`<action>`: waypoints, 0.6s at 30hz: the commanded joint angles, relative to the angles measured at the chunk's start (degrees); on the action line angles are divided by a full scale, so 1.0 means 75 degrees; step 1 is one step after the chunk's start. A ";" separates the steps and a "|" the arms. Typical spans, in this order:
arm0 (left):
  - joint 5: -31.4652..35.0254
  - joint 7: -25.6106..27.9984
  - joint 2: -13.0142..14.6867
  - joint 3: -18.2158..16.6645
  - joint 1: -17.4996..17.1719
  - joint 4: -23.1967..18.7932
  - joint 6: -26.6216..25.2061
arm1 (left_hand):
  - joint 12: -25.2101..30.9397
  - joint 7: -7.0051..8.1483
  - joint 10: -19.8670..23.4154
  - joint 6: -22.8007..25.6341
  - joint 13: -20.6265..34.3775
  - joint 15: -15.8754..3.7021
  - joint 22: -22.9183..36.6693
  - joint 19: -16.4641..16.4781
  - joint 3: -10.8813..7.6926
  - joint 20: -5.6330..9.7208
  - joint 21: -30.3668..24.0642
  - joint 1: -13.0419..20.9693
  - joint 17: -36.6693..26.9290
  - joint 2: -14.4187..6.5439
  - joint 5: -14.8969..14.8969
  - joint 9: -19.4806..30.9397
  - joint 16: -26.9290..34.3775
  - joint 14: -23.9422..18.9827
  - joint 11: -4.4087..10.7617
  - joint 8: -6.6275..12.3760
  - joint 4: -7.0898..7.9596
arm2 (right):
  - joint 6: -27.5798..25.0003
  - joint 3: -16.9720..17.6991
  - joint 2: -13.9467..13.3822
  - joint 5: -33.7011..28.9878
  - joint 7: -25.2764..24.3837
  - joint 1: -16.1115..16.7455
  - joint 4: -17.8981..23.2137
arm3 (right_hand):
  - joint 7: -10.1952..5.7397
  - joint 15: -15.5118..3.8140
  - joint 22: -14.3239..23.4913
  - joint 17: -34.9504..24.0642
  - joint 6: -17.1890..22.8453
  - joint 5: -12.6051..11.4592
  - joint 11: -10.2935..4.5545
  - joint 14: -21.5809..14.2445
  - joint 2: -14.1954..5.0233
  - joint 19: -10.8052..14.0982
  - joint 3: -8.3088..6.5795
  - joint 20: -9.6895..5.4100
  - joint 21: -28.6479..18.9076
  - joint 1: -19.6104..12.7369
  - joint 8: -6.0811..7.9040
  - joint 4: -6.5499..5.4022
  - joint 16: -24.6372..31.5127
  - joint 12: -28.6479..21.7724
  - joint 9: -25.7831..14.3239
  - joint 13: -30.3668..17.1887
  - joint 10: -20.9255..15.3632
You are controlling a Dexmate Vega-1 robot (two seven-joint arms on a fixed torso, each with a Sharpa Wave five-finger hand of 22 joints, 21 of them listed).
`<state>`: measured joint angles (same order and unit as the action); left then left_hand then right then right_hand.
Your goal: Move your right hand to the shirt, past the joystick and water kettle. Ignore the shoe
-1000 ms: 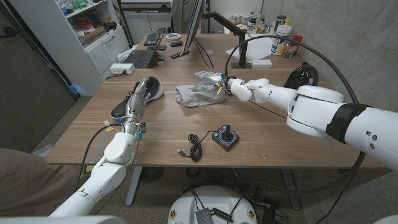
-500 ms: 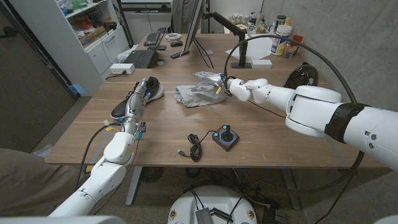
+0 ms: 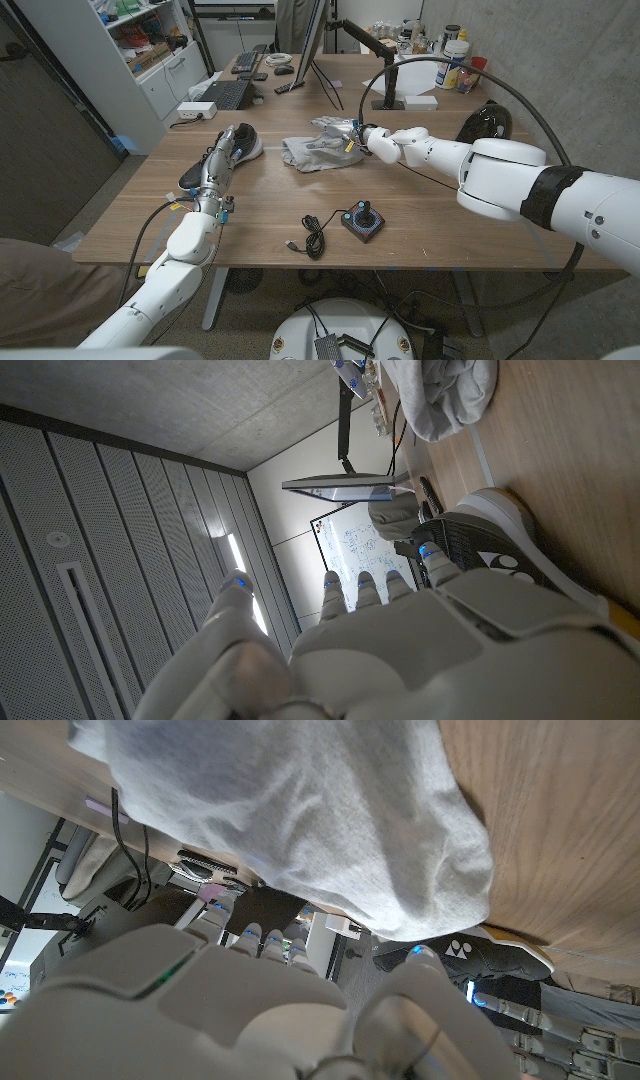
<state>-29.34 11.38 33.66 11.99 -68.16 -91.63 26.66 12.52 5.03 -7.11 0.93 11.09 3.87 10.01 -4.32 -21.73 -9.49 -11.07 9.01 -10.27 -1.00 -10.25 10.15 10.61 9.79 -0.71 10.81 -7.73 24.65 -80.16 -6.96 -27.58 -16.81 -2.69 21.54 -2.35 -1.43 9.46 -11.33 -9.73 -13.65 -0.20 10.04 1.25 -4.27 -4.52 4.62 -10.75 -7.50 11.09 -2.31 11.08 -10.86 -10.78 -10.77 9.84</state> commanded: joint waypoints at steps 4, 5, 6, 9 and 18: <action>0.0020 0.0070 0.0020 -0.0038 -0.0061 -0.0039 -0.0028 | 0.0003 -0.0012 0.0025 0.0050 0.0006 -0.0008 0.0008 0.0017 -0.0008 0.0005 -0.0009 0.0093 -0.0009 -0.0016 -0.0002 0.0013 0.0017 0.0153 -0.0030 -0.0003 -0.0040 | -0.0165 -0.0110 0.0095 0.0109 0.0168 0.0004 -0.0034 | -0.0003 0.0034 0.0032 -0.0010 -0.0150 0.0027 0.0030 0.1054 -0.0003 -0.0012 -0.0019 0.0052 0.0030 0.0024 0.0020 -0.0026 0.0033 -0.0057 -0.0036 -0.0039 0.0660; 0.0026 0.0073 0.0024 -0.0045 -0.0066 -0.0035 -0.0020 | 0.0003 -0.0011 0.0026 0.0051 0.0006 -0.0008 0.0008 0.0017 -0.0008 0.0007 -0.0009 0.0093 -0.0009 -0.0017 -0.0002 0.0012 0.0017 0.0154 -0.0030 -0.0003 -0.0040 | -0.0155 -0.0122 0.0096 0.0105 0.0163 0.0009 -0.0032 | -0.0003 0.0035 0.0032 -0.0010 -0.0151 0.0028 0.0037 0.1054 -0.0003 -0.0013 -0.0017 0.0052 0.0029 0.0025 0.0019 -0.0026 0.0033 -0.0057 -0.0036 -0.0039 0.0659; 0.0027 0.0073 0.0024 -0.0046 -0.0066 -0.0035 -0.0019 | 0.0004 -0.0007 0.0029 0.0051 0.0006 -0.0009 0.0008 0.0012 -0.0008 0.0001 -0.0006 0.0094 -0.0009 -0.0017 -0.0001 0.0013 0.0016 0.0154 -0.0024 -0.0003 -0.0040 | -0.0155 -0.0126 0.0096 0.0108 0.0162 0.0008 -0.0032 | -0.0003 0.0034 0.0032 -0.0009 -0.0151 0.0028 0.0035 0.1055 -0.0002 -0.0014 -0.0016 0.0052 0.0029 0.0025 0.0019 -0.0026 0.0033 -0.0058 -0.0036 -0.0039 0.0659; 0.0032 0.0074 0.0016 -0.0048 -0.0065 -0.0030 -0.0002 | -0.0001 -0.0006 0.0019 0.0051 0.0006 -0.0007 0.0008 0.0016 -0.0009 0.0006 -0.0007 0.0097 -0.0009 -0.0018 -0.0001 0.0012 0.0016 0.0153 -0.0018 -0.0005 -0.0040 | -0.0138 -0.0142 0.0090 0.0103 0.0151 0.0012 -0.0029 | -0.0004 0.0037 0.0032 -0.0008 -0.0151 0.0030 0.0039 0.1057 -0.0001 -0.0015 -0.0013 0.0053 0.0029 0.0027 0.0019 -0.0025 0.0032 -0.0058 -0.0036 -0.0039 0.0659; 0.0042 0.0093 0.0013 -0.0050 -0.0094 -0.0064 -0.0011 | 0.0000 0.0004 0.0027 0.0053 0.0006 -0.0005 0.0008 0.0012 -0.0010 0.0009 -0.0005 0.0102 -0.0010 -0.0020 -0.0001 0.0012 0.0012 0.0159 -0.0025 -0.0007 -0.0039 | -0.0094 -0.0144 0.0080 0.0102 0.0154 0.0026 -0.0022 | -0.0007 0.0059 0.0032 -0.0004 -0.0143 0.0035 0.0040 0.1068 -0.0003 -0.0034 -0.0006 0.0052 0.0032 0.0029 0.0022 -0.0021 0.0029 -0.0068 -0.0035 -0.0038 0.0641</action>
<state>-29.18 11.84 33.75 11.73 -68.61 -91.85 26.58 12.52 5.03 -7.11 0.93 11.08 3.87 9.86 -4.33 -21.73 -9.50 -11.07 9.01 -10.26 -1.00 -10.25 10.15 10.61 9.79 -0.71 10.81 -7.73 23.75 -80.98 -6.41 -26.90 -15.81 -2.69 21.36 -2.35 -1.23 9.46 -11.18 -9.73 -13.65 -0.20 9.82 1.25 -4.26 -4.52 4.61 -10.75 -7.50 11.09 -2.30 11.07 -10.86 -10.78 -10.77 9.84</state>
